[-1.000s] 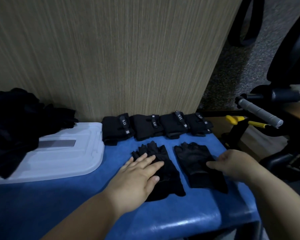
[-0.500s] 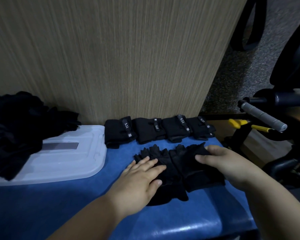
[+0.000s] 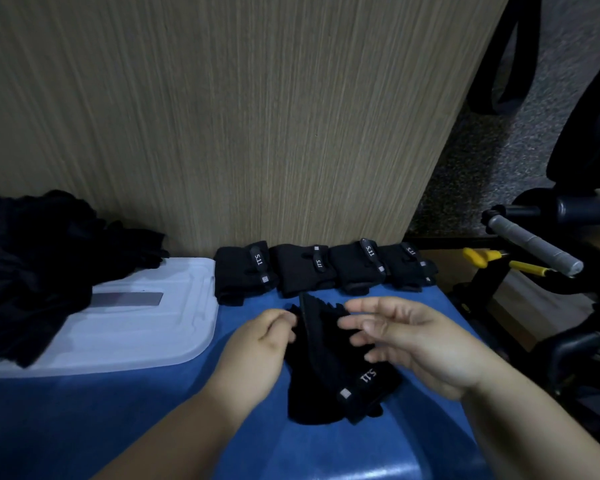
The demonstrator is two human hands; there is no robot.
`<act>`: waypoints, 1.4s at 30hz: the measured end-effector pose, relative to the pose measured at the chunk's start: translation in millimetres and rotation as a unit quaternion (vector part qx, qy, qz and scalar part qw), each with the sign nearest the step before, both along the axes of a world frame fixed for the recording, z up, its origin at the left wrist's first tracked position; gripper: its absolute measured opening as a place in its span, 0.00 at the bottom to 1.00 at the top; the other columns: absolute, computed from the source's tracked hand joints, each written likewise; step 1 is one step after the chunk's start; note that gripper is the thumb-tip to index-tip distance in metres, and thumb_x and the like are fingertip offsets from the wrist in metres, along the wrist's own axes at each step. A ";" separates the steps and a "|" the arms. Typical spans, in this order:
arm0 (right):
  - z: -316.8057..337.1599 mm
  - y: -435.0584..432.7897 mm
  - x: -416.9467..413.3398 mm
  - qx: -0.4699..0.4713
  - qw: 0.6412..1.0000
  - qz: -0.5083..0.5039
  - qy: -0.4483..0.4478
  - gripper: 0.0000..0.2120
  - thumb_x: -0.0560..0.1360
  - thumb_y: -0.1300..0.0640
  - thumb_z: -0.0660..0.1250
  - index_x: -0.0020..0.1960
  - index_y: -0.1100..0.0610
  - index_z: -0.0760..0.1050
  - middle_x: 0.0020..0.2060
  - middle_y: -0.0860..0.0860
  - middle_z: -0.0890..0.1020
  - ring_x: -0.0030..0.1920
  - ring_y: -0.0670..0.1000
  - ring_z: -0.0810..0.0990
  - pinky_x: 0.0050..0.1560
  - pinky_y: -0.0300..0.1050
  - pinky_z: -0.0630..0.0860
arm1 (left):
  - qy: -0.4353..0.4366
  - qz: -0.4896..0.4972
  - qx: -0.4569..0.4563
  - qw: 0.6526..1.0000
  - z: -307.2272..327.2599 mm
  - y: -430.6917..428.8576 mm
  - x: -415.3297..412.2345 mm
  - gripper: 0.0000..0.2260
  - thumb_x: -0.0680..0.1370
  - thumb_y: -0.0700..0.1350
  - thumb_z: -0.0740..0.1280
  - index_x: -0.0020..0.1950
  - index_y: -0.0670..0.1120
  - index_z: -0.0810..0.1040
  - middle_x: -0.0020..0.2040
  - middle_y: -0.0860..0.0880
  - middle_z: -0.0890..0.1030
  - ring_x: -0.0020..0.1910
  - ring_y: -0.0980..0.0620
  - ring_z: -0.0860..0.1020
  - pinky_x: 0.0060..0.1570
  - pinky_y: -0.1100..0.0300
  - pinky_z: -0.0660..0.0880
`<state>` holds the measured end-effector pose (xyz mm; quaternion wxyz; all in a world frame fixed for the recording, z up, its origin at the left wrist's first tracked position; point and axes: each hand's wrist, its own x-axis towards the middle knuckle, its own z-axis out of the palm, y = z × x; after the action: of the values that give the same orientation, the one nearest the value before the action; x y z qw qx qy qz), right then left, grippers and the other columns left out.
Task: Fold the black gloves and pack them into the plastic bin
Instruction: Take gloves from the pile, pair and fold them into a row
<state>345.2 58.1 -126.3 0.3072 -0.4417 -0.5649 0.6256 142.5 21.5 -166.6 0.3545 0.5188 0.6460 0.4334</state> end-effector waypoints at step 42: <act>-36.3 3.1 -9.8 0.155 0.923 -0.088 -0.340 0.20 0.71 0.50 0.73 0.57 0.44 0.67 0.35 0.45 0.77 0.35 0.42 0.77 0.36 0.36 0.70 | 0.256 -0.004 0.118 0.959 -24.6 2.9 8.2 0.17 0.77 0.43 0.66 0.62 0.60 0.73 0.69 0.67 0.57 0.70 0.63 0.50 0.69 0.65 0.51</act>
<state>335.4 61.2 -162.6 0.2151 -0.6228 -0.6841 0.3127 150.7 24.4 -191.2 0.1153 0.6535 0.6572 0.3573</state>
